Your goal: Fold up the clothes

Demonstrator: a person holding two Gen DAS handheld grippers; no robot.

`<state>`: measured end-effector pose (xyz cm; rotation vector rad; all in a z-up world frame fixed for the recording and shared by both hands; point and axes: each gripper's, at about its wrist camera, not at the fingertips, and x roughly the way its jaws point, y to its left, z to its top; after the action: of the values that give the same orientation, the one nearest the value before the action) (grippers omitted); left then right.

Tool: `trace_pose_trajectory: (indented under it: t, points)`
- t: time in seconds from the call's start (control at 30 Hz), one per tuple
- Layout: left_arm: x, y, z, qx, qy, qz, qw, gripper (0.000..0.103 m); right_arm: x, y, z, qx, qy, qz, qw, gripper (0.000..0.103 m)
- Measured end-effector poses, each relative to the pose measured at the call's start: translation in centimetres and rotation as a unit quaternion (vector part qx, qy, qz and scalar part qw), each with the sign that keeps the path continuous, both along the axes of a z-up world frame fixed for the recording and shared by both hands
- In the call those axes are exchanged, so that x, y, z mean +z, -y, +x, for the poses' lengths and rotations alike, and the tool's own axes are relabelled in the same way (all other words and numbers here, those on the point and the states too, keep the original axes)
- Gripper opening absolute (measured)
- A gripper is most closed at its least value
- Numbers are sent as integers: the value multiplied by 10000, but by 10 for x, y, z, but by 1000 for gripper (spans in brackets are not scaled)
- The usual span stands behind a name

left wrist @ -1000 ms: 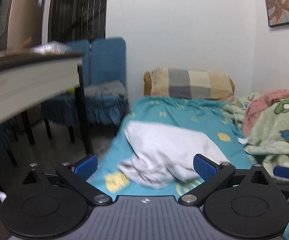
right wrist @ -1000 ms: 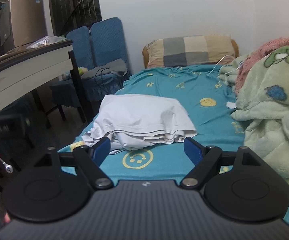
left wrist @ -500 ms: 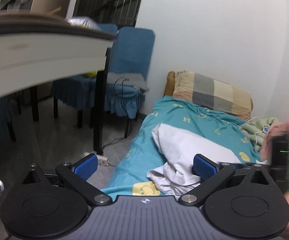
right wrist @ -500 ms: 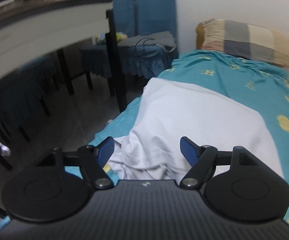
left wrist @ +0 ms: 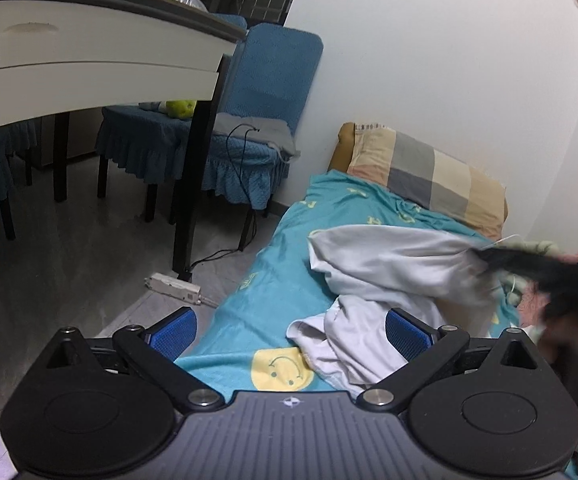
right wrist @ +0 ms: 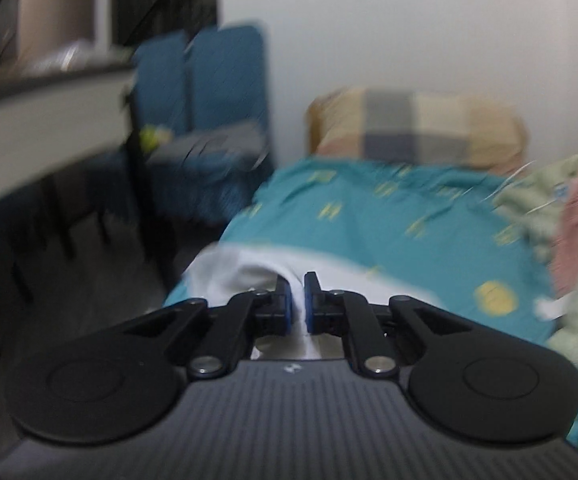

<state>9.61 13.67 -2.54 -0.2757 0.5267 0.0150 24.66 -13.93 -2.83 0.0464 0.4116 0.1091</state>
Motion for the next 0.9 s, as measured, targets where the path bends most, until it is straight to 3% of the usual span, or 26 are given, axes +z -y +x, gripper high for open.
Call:
trace_pose_trajectory:
  t: [0.2,0.33,0.5,0.7,0.8,0.83,0.87,0.9]
  points:
    - [1,15,0,-201,30,72,9998,102,56,86,-38,-865,626,373,9936,9]
    - [2,25,2,-323,66,106,9994,102,66,138,-78,-1394,548,512,9874,9]
    - [3,37,-2,-524,151,217,9983,102,33,185,-112,-1851,-230,718,9798,10]
    - [-1,46,-3,-512,0,309,9982,102,-20,184,-140,-1709,-1139,1228,9709,11]
    - [-6,49,-1,-429,-102,462,9980,102,-26,179,-157,-1623,-1154,1397,9700,14]
    - [-7,51,0,-407,-140,519,9977,102,-22,178,-162,-1603,-1050,1422,9711,20]
    - [-9,52,2,-387,-171,566,9975,102,-19,177,-166,-1583,-944,1447,9722,37]
    - [-10,52,5,-370,-198,603,9973,102,-16,175,-171,-1564,-824,1473,9732,46]
